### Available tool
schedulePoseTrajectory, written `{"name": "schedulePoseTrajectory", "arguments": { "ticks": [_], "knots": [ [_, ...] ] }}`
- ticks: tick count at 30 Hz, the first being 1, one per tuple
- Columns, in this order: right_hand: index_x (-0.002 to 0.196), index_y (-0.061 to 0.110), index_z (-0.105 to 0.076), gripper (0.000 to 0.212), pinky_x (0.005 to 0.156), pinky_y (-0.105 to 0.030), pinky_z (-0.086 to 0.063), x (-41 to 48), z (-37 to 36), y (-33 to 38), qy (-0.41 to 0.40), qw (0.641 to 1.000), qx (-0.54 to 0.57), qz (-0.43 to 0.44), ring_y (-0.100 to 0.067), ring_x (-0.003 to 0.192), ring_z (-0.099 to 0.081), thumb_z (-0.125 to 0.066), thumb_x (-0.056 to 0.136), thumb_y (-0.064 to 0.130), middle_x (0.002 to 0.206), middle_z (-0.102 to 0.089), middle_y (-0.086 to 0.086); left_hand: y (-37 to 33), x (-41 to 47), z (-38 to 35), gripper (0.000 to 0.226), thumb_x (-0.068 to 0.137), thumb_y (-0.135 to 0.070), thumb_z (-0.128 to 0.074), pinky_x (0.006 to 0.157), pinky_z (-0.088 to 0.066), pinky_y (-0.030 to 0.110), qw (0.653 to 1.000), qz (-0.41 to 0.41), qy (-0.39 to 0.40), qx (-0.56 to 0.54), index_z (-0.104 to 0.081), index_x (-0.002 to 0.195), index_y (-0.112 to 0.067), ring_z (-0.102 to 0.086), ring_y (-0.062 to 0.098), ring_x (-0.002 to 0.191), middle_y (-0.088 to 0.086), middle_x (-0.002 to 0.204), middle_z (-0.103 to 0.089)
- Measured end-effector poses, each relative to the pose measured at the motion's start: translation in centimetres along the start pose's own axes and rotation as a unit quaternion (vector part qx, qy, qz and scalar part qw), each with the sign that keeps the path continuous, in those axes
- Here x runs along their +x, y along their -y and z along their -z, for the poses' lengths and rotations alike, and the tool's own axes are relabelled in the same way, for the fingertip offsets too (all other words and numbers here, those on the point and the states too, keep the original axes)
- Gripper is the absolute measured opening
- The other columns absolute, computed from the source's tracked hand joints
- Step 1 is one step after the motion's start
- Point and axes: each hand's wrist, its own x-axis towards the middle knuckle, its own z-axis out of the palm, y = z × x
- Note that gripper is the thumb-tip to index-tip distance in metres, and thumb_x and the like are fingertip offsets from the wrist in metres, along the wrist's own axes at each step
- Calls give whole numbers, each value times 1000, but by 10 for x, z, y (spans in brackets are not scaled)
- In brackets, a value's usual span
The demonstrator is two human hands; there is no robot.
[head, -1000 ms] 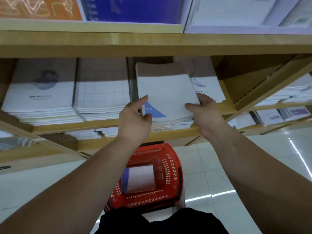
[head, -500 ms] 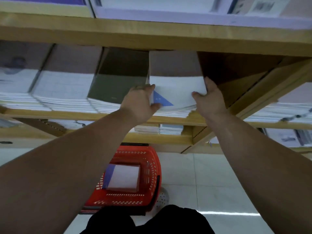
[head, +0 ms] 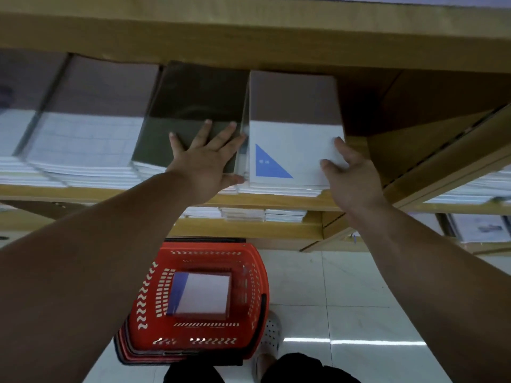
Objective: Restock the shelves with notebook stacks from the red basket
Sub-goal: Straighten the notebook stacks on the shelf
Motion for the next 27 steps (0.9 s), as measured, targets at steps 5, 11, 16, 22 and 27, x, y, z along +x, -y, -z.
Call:
{"name": "schedulePoseTrajectory", "arguments": {
  "ticks": [5,11,16,22,27],
  "knots": [
    [149,32,-48,46,81,-7,-46,6,-12,8,-41,998,-52,1,-15,124,-57,-55,104,28,150,-52,4,0,2,-1,85,92,-72,-36,110,-2,79,999,3,-25,-26,10,157,-42,18,25,154,-14,166,18],
    [153,25,-39,68,88,-30,-51,31,-1,30,7,999,-25,-31,-21,114,-60,-70,93,31,130,-60,2,-1,-7,16,118,71,-80,-63,119,-1,66,990,-35,-19,-136,2,160,-37,1,20,156,-10,169,-3],
    [140,19,-48,59,91,-37,-54,48,1,34,87,995,24,-46,-22,111,-63,-76,90,32,129,-62,-1,-17,-3,17,100,84,-68,-61,123,-4,58,988,-52,-40,-138,-1,159,-38,-3,24,156,-3,169,0],
    [131,23,-55,47,83,-33,-57,56,-1,32,131,988,74,-32,-16,103,-66,-76,90,27,122,-66,2,-19,10,10,83,93,-53,-59,123,-5,58,985,-17,-69,-155,-12,160,-32,-6,21,156,-2,168,-12],
    [100,35,-60,16,81,-44,-62,64,3,33,148,971,174,-66,-25,99,-72,-71,94,25,113,-71,-2,-28,15,15,109,80,-65,-69,123,-7,61,991,-7,-42,-130,-4,160,-30,-7,25,155,0,169,-7]
  ]
}}
